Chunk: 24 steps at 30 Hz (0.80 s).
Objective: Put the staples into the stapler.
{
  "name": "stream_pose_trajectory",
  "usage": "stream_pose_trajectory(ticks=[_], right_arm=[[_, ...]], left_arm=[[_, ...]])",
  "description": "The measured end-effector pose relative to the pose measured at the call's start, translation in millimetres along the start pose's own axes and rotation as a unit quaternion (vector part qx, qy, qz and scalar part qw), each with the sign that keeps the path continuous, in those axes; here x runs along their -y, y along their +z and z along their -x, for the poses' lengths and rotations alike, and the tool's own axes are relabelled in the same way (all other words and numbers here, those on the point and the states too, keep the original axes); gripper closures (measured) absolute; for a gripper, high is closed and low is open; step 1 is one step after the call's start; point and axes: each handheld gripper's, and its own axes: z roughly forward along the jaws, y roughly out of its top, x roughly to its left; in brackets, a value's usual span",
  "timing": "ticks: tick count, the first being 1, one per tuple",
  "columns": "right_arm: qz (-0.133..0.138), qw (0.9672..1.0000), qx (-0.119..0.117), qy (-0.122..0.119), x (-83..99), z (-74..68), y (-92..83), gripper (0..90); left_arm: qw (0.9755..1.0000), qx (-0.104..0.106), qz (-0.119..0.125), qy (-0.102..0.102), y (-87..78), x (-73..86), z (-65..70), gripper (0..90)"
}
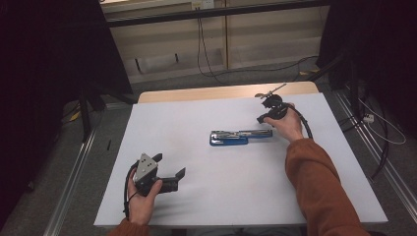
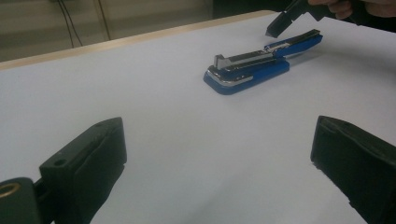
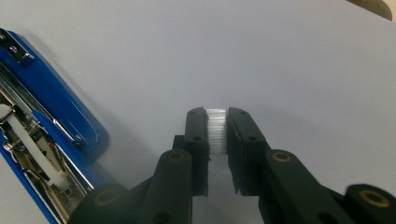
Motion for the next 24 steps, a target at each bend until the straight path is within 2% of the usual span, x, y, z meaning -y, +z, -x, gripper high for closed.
stream_pose_trajectory(ticks=[5, 12, 18, 24], right_arm=[[0.011, 0.9999, -0.004, -0.002, -1.3, -1.3, -5.7, 79.1], [0.039, 0.9989, -0.013, -0.024, -6.5, -11.1, -14.2, 79.1], [0.040, 0.9982, -0.017, -0.041, -6.4, -15.8, -16.9, 79.1], [0.054, 0.9970, -0.023, -0.051, -3.9, -19.0, -21.5, 79.1]], left_arm=[[1.0000, 0.001, 0.001, -0.007, 0.5, 0.4, -0.7, 3.7], [1.0000, 0.001, 0.000, -0.003, 0.6, -0.1, 0.1, 3.7], [1.0000, 0.000, 0.002, -0.006, -0.1, 0.3, -1.1, 3.7], [1.0000, 0.001, 0.001, -0.005, 0.5, 0.5, -0.9, 3.7]])
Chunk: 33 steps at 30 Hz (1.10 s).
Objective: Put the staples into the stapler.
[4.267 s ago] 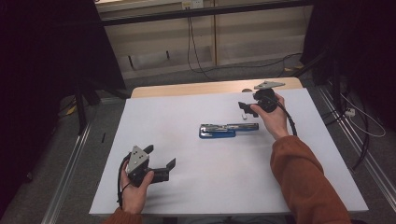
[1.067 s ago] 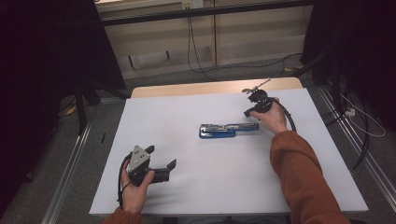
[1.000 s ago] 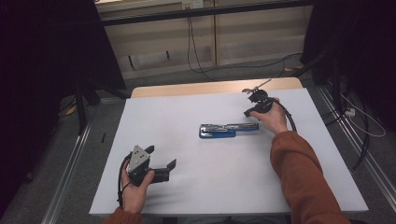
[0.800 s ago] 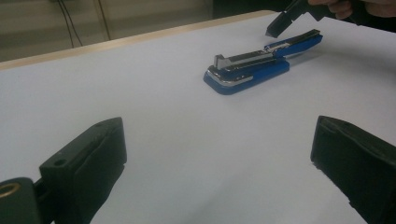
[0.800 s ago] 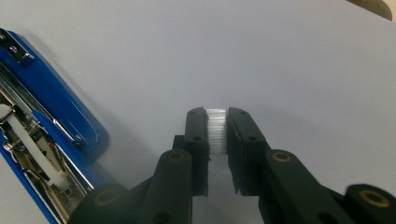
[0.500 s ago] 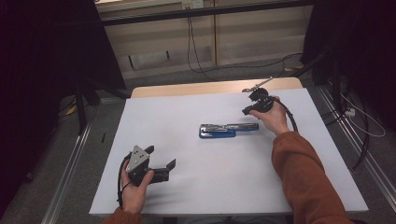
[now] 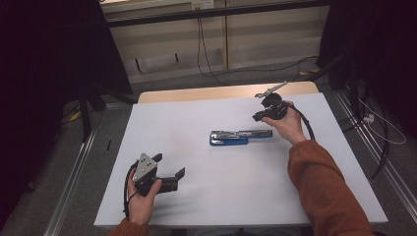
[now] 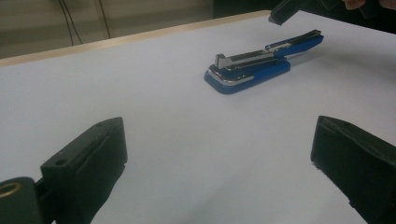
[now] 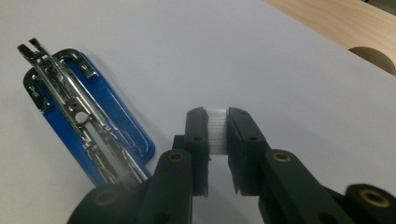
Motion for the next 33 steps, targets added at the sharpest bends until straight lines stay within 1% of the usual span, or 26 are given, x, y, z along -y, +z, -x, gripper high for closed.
stream_pose_trajectory(ticks=[4, 6, 8, 13, 16, 19, 23, 26, 33], right_arm=[[0.006, 0.9999, -0.004, -0.010, -0.5, -4.0, -3.0, 79.1], [0.012, 0.9998, -0.016, -0.006, -0.9, -5.2, -4.3, 79.1], [0.018, 0.9996, -0.022, -0.006, -2.0, -7.2, -5.4, 79.1], [0.027, 0.9989, -0.034, -0.018, -5.8, -14.9, -8.0, 79.1], [0.030, 0.9983, -0.039, -0.030, -8.0, -20.5, -8.6, 79.1], [0.044, 0.9969, -0.056, -0.034, -10.0, -26.7, -9.3, 79.1], [0.049, 0.9958, -0.063, -0.046, -13.0, -35.2, -9.5, 79.1], [0.057, 0.9948, -0.069, -0.049, -13.8, -39.4, -9.4, 79.1], [0.060, 0.9935, -0.073, -0.063, -12.9, -48.2, -4.6, 79.1]], left_arm=[[1.0000, 0.000, 0.000, -0.001, 0.3, -0.1, 0.1, 3.7], [1.0000, -0.001, -0.001, 0.000, 0.2, -0.3, 0.4, 3.7], [1.0000, 0.000, -0.002, 0.000, 0.3, -0.2, 0.3, 3.7], [1.0000, 0.001, 0.001, -0.001, 0.3, 0.0, -0.2, 3.7], [1.0000, 0.002, 0.000, -0.001, 0.3, -0.1, 0.1, 3.7], [1.0000, 0.002, 0.000, 0.000, 0.3, -0.2, 0.0, 3.7], [1.0000, 0.002, 0.000, 0.000, 0.2, -0.2, 0.0, 3.7], [1.0000, 0.002, 0.000, 0.000, 0.1, -0.3, 0.1, 3.7], [1.0000, 0.002, 0.001, 0.000, 0.1, -0.3, 0.2, 3.7]])
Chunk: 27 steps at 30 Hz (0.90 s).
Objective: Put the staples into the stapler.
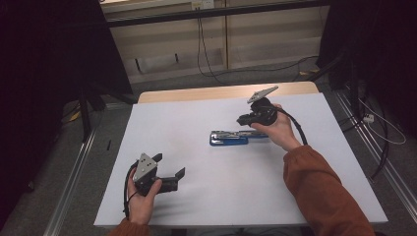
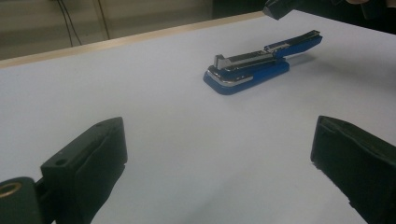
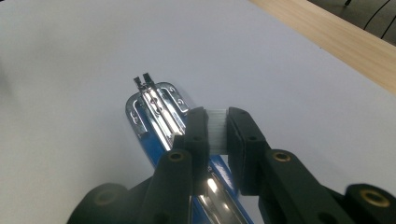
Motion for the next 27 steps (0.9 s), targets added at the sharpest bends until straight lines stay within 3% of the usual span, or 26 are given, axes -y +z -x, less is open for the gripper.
stream_pose_trajectory(ticks=[15, 27], right_arm=[[0.013, 0.9996, -0.020, -0.016, -13.4, -15.0, 12.3, 79.1], [-0.001, 0.9988, -0.038, -0.030, -27.9, -23.1, 29.6, 79.1]], left_arm=[[1.0000, -0.003, -0.002, 0.001, 0.3, -0.2, -0.5, 3.5], [1.0000, -0.002, -0.004, 0.003, 0.5, -0.2, -0.2, 3.4]])
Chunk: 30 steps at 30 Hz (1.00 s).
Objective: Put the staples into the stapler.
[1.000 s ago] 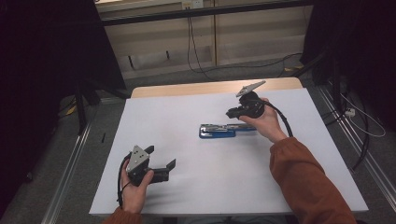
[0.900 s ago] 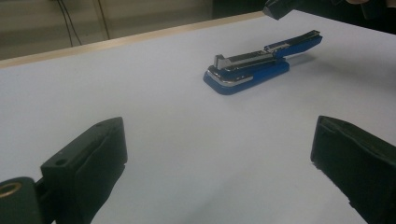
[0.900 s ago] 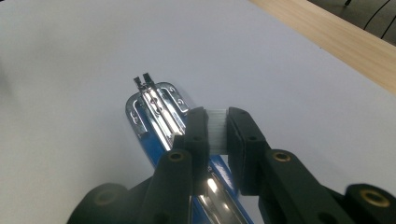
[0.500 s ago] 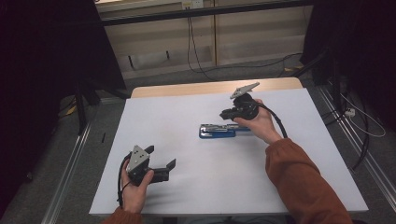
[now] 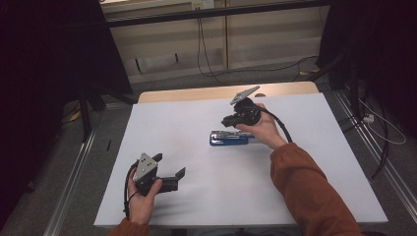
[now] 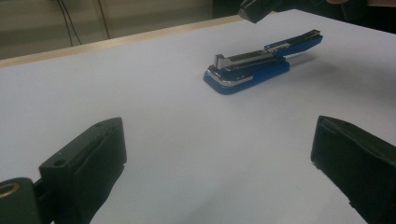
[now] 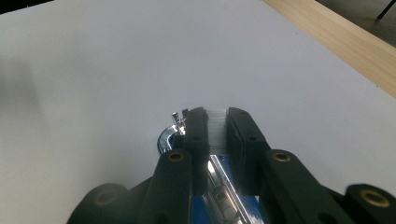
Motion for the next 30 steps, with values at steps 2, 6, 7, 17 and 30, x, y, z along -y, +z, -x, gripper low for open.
stream_pose_trajectory(ticks=[2, 6, 7, 17, 30], right_arm=[[-0.005, 1.0000, -0.004, -0.003, -2.7, 0.3, 2.4, 79.1], [-0.013, 0.9998, -0.012, -0.002, -5.6, -1.1, 7.4, 79.1], [-0.016, 0.9998, -0.013, -0.002, -5.7, -1.5, 9.0, 79.1], [-0.031, 0.9991, -0.014, -0.024, -9.1, -1.2, 19.7, 79.1], [-0.038, 0.9985, -0.023, -0.033, -9.0, 5.1, 25.8, 79.1]], left_arm=[[1.0000, 0.001, 0.000, 0.000, 0.4, 0.2, -0.2, 3.5], [1.0000, 0.002, 0.000, -0.001, 0.2, 0.3, -0.2, 3.5], [1.0000, 0.002, 0.000, 0.000, 0.3, 0.2, -0.3, 3.4], [1.0000, 0.001, -0.001, -0.001, 0.3, 0.2, -0.5, 3.5], [1.0000, 0.002, -0.001, 0.000, 0.6, 0.2, -0.5, 3.5]])
